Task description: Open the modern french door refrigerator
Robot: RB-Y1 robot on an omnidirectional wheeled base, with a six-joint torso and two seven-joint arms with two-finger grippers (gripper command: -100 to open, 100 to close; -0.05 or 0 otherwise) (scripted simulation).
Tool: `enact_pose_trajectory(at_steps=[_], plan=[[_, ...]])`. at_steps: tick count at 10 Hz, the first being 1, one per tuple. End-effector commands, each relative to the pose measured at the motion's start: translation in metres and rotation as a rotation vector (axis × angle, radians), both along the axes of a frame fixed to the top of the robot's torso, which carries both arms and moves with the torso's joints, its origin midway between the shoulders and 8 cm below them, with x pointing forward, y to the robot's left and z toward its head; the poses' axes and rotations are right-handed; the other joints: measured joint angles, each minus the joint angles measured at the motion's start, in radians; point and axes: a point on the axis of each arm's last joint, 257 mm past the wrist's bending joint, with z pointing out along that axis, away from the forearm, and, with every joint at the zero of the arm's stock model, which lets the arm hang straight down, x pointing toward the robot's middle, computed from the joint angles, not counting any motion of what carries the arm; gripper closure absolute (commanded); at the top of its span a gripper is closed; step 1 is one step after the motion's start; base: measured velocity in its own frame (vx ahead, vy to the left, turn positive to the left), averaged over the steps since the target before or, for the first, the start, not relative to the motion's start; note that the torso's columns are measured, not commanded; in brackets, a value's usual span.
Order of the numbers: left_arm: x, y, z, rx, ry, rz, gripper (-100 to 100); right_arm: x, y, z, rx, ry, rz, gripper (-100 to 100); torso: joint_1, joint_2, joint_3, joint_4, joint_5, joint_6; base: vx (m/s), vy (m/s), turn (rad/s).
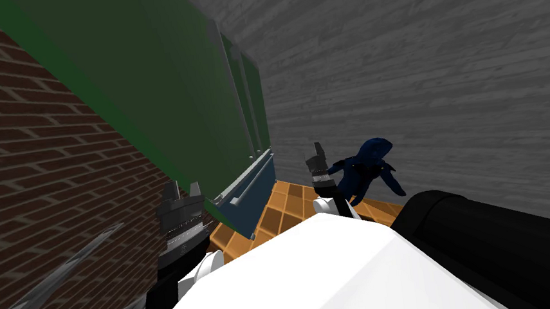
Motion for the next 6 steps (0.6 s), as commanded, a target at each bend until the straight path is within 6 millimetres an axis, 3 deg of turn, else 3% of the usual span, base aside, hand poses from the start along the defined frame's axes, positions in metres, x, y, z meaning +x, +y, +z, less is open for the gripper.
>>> enact_pose_trajectory(at_steps=[1,6], plan=[[0.0,0.0,0.0,0.0,0.0,0.0,0,0.0,0.0,0.0,0.0,0.0,0.0,0,0.0,0.04,-0.082,0.041,0.0,0.0,0.0,0.0,0.0],[-0.0001,0.0,0.0001,0.0,0.0,0.0,0,-0.0001,0.0,0.0001,0.0,0.0,0.0,0,0.0,0.396,-0.792,0.396,0.0,0.0,0.0,0.0,0.0]])
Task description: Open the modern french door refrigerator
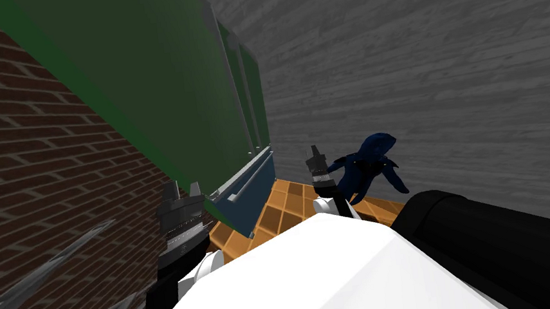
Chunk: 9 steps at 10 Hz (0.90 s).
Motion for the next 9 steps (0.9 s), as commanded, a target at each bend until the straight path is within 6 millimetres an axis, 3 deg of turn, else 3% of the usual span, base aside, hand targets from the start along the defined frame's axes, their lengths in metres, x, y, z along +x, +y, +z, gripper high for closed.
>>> enact_pose_trajectory(at_steps=[1,3,4,6,9], plan=[[0.0,0.0,0.0,0.0,0.0,0.0,0,0.0,0.0,0.0,0.0,0.0,0.0,0,0.0,0.074,-0.147,0.074,0.0,0.0,0.0,0.0,0.0],[0.0,0.0,0.0,0.0,0.0,0.0,0,0.0,0.0,0.0,0.0,0.0,0.0,0,0.0,0.222,-0.443,0.221,0.0,0.0,0.0,0.0,0.0],[0.002,-0.003,-0.004,0.027,0.011,-0.015,-100,0.0,0.0,0.0,0.0,0.0,0.0,0,0.0,0.295,-0.59,0.295,0.0,0.0,0.016,-0.008,0.021],[0.005,-0.006,-0.012,0.063,0.029,-0.037,-100,0.0,0.0,0.0,0.0,0.001,0.0,0,0.0,0.337,-0.679,0.338,0.0,0.0,0.032,-0.015,0.032],[0.012,-0.005,-0.029,0.101,0.062,-0.06,-100,0.0,0.0,0.0,0.0,0.001,0.0,0,-0.001,0.341,-0.685,0.342,0.0,0.0,0.05,-0.034,0.041]])
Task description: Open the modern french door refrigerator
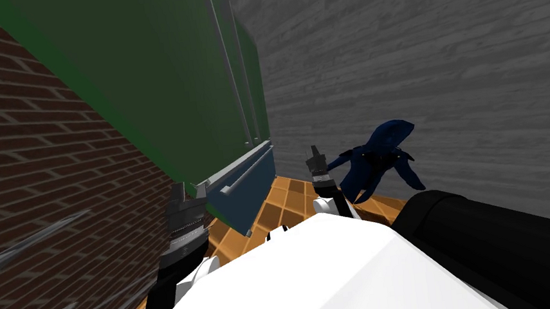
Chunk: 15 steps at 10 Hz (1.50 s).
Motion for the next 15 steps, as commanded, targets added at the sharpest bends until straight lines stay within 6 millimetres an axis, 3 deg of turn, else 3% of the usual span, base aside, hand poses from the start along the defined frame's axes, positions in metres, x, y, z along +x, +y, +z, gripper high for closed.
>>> enact_pose_trajectory(at_steps=[1,7,14,15], plan=[[0.007,0.002,-0.015,0.026,0.029,-0.016,-100,0.0,0.0,0.0,0.0,0.0,0.0,0,0.0,0.0,0.0,0.0,0.0,0.0,0.062,-0.036,0.059],[0.021,0.023,-0.059,0.029,0.104,-0.017,-100,0.0,0.0,0.0,0.0,0.0,0.0,0,0.001,0.001,0.0,0.0,0.0,0.0,0.068,-0.044,0.065],[0.032,0.069,-0.123,-0.032,0.197,0.025,-100,0.0,0.0,0.0,0.0,0.0,0.0,0,0.0,0.001,0.0,0.0,0.0,0.0,0.1,-0.069,0.089],[0.032,0.07,-0.124,-0.033,0.2,0.026,-100,0.0,0.0,0.0,0.0,0.0,0.0,0,0.0,0.001,0.001,0.0,0.0,0.0,0.06,-0.055,0.03]])
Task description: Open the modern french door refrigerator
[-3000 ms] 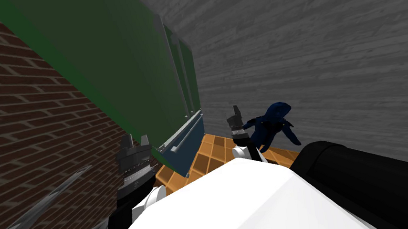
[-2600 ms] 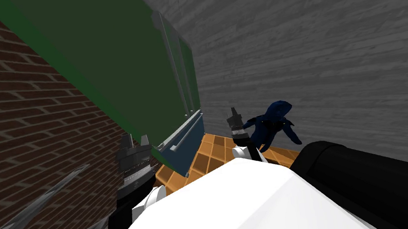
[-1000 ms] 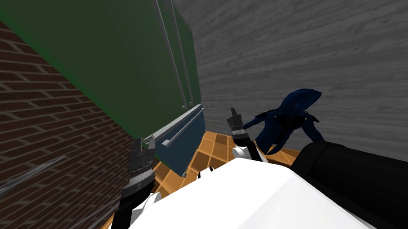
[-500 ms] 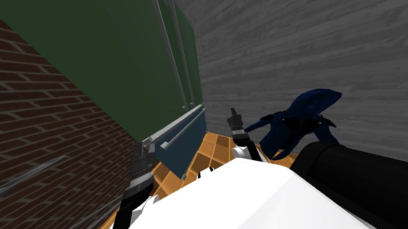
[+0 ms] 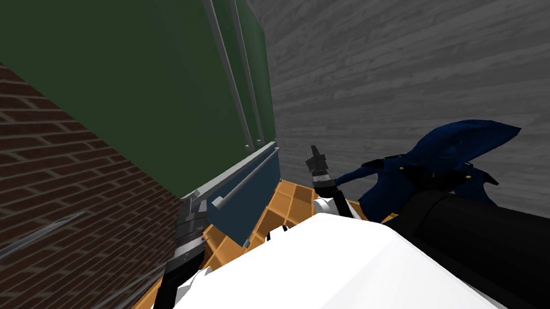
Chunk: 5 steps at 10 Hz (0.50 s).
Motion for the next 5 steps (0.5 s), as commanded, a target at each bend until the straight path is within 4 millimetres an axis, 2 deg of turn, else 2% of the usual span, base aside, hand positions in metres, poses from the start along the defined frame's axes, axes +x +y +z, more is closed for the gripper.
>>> enact_pose_trajectory(at_steps=[1,3,4,5], plan=[[0.0,0.012,-0.019,-0.022,0.022,0.017,-100,0.0,0.0,0.0,0.0,0.0,0.0,0,0.002,0.002,0.001,0.001,0.0,0.0,0.04,-0.038,0.045],[0.0,0.028,-0.038,-0.048,0.045,0.039,-100,0.0,0.0,0.0,0.0,0.0,0.0,0,0.001,0.0,0.0,0.0,0.0,0.0,0.089,-0.066,0.097],[0.0,0.028,-0.038,-0.048,0.046,0.04,-100,0.0,0.0,0.0,0.0,0.0,0.0,0,-0.001,-0.003,-0.002,-0.001,0.0,0.0,0.084,-0.055,0.056],[-0.001,0.036,-0.048,-0.062,0.057,0.052,-100,0.0,0.0,0.0,0.0,0.0,0.0,0,0.0,-0.002,-0.001,-0.001,0.0,0.0,0.055,-0.047,0.065]])
